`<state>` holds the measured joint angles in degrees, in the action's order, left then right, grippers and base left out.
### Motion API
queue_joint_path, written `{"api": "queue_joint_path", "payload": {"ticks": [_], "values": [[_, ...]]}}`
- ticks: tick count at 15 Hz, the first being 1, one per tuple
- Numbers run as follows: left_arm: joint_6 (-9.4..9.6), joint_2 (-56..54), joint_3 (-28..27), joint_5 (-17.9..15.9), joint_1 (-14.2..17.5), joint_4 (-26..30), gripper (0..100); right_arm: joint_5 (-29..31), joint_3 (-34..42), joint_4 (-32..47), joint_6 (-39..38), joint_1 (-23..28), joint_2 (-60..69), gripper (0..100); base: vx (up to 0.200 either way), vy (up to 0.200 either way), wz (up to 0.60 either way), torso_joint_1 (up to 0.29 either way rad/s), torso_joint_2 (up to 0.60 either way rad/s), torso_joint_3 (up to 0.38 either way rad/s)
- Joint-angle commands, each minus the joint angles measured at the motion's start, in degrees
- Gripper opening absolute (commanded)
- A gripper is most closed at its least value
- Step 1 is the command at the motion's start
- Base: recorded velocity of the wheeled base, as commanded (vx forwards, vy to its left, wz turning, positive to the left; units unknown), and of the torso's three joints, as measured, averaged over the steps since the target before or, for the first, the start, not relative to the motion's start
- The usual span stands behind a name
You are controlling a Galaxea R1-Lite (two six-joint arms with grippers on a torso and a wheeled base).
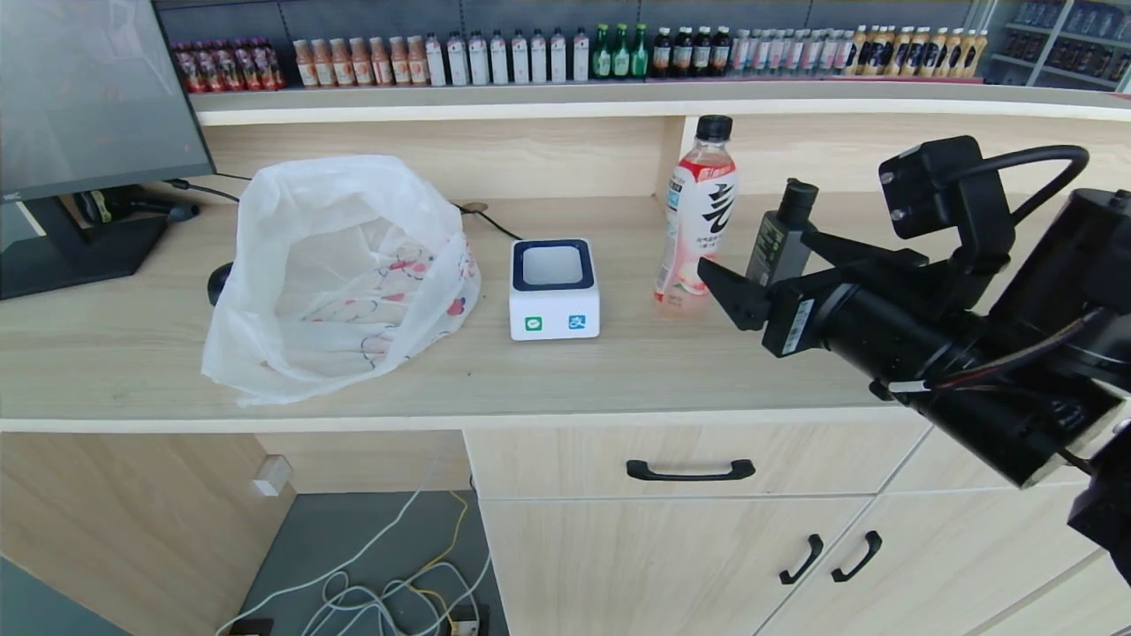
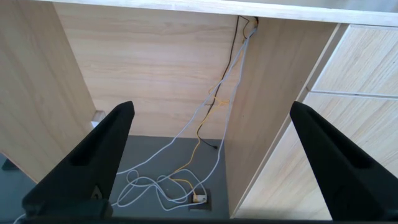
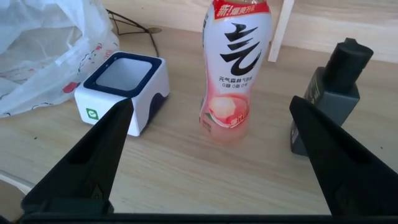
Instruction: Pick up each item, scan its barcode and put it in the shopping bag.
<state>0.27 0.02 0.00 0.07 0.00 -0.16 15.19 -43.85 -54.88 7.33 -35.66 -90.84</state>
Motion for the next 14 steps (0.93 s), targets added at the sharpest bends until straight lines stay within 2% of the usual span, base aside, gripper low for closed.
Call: {"api": "queue_joint_path", "payload": {"ticks": [1,10,14], "values": [[0.0,0.0,0.0,0.0,0.0,0.0,100,0.5,-1.1,-1.5,-0.1,-0.1,-4.2,100,0.0,0.0,0.0,0.0,0.0,0.0],[0.0,0.0,0.0,0.0,0.0,0.0,100,1.6,-10.1,-3.3,-2.1,0.9,-13.7,100,0.0,0.0,0.0,0.0,0.0,0.0],[0.0,0.0,0.0,-0.1,0.0,0.0,100,3.9,-11.7,-3.3,-2.2,1.8,-15.3,100,0.0,0.0,0.0,0.0,0.0,0.0]]}}
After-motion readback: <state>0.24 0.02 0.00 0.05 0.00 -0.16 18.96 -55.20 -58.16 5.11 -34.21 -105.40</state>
